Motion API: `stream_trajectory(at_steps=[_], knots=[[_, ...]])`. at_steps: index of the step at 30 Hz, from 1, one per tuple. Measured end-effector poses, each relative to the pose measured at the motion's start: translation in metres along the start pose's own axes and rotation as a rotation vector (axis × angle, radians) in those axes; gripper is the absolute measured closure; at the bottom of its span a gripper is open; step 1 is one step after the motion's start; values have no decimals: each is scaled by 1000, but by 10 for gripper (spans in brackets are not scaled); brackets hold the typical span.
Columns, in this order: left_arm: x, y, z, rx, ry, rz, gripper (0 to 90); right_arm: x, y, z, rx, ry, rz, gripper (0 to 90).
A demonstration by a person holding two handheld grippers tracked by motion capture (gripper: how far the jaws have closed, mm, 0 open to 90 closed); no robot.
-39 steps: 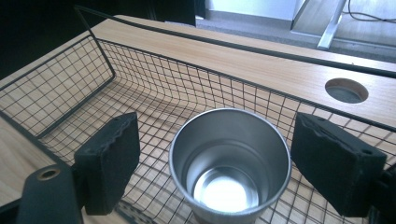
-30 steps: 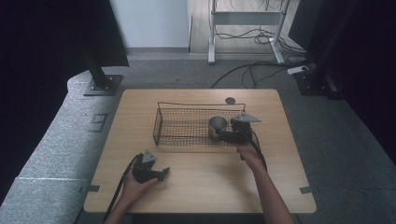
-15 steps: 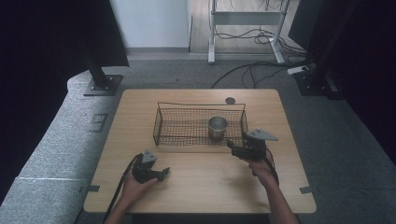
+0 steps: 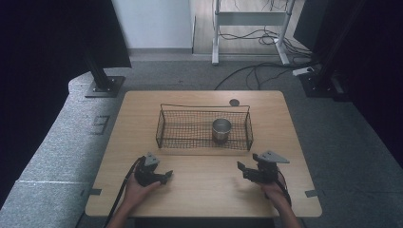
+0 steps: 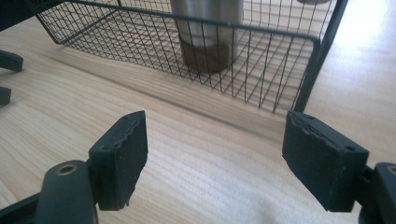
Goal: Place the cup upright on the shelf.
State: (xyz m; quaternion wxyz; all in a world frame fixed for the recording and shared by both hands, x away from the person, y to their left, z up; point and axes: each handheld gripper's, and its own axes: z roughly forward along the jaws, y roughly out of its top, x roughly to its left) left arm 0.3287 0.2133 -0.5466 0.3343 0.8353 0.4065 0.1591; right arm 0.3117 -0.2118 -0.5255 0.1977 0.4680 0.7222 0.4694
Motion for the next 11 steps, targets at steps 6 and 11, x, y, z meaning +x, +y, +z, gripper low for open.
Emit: stream_trajectory(at_steps=[6,11], knots=[[0,0,0,0,1,0,167,0,-5,2,12,6,0,222],[0,0,0,0,0,0,167,-1,-7,3,26,-1,-9,221]])
